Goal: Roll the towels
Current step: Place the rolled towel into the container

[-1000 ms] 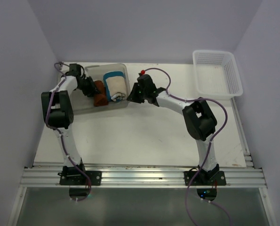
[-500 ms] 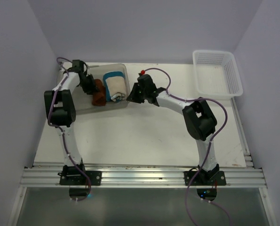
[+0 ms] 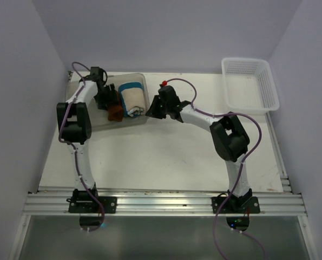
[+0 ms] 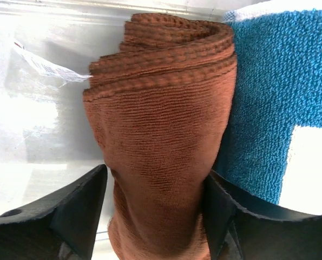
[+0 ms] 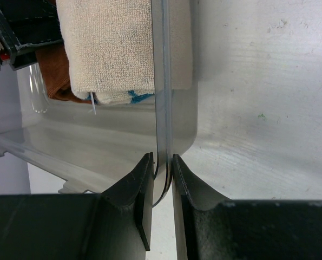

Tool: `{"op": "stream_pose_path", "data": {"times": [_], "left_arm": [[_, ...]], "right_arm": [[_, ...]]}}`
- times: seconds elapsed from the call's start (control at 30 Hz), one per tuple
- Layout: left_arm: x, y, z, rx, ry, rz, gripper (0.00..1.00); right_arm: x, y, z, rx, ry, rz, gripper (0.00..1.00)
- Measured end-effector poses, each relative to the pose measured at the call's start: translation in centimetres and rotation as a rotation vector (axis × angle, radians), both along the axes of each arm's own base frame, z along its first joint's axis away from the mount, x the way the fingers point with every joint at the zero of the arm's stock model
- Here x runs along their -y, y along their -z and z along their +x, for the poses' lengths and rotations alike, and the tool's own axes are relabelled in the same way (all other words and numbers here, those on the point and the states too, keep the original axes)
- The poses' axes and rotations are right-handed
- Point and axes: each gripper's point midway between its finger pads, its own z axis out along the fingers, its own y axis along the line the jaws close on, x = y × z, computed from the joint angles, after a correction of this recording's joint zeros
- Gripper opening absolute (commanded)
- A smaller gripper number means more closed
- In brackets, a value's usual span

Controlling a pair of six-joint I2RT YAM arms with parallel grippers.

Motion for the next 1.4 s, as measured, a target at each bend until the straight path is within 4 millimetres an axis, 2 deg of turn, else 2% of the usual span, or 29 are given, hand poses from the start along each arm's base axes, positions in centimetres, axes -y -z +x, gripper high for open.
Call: {"op": "stream_pose_path", "data": {"times": [0.17,0.27,0.53,0.67,0.9,1.0,1.03,1.17,1.33,1.4], "left_arm": [[0.0,0.1,0.0,0.000,-0.002,0.012,0.74],[0.0,0.0,0.0,0.002,-0.002,0.012,0.87],[-0.1,-0.7,0.0,0.013,-0.003,0.017,0.88],[-0.2,-2.6,0.1,0.050,-0.006,0.023,0.89],[-0.2,-7.4,0.5,0.163,-0.008,0.024,0.89],[-0.4,-7.8,0.5,0.169,-0.018,0.032,0.77],[-0.5,-7.8,0.5,0.169,-0.023,0.039,0.68],[-1.8,-7.2,0.0,0.150,-0.084,0.097,0.41],[-3.1,-5.9,-1.2,0.105,-0.139,0.147,0.20],[-3.5,-5.5,-1.5,0.092,-0.155,0.154,0.18]], "right_arm": [[0.0,0.0,0.0,0.001,0.000,0.002,0.20],[0.0,0.0,0.0,0.001,-0.001,0.003,0.20],[0.0,0.1,0.0,0.002,-0.002,0.004,0.21],[0.0,0.1,0.0,0.004,-0.003,0.002,0.25],[0.2,0.3,-0.1,0.008,-0.013,-0.014,0.39],[0.3,0.6,-0.3,0.003,-0.016,-0.026,0.49],[0.4,0.8,-0.4,0.001,-0.019,-0.031,0.52],[0.8,0.9,-0.4,0.007,-0.020,-0.056,0.61],[1.8,0.0,-0.7,0.030,-0.019,-0.106,0.66],[1.9,-0.9,-0.8,0.047,-0.026,-0.111,0.68]]}}
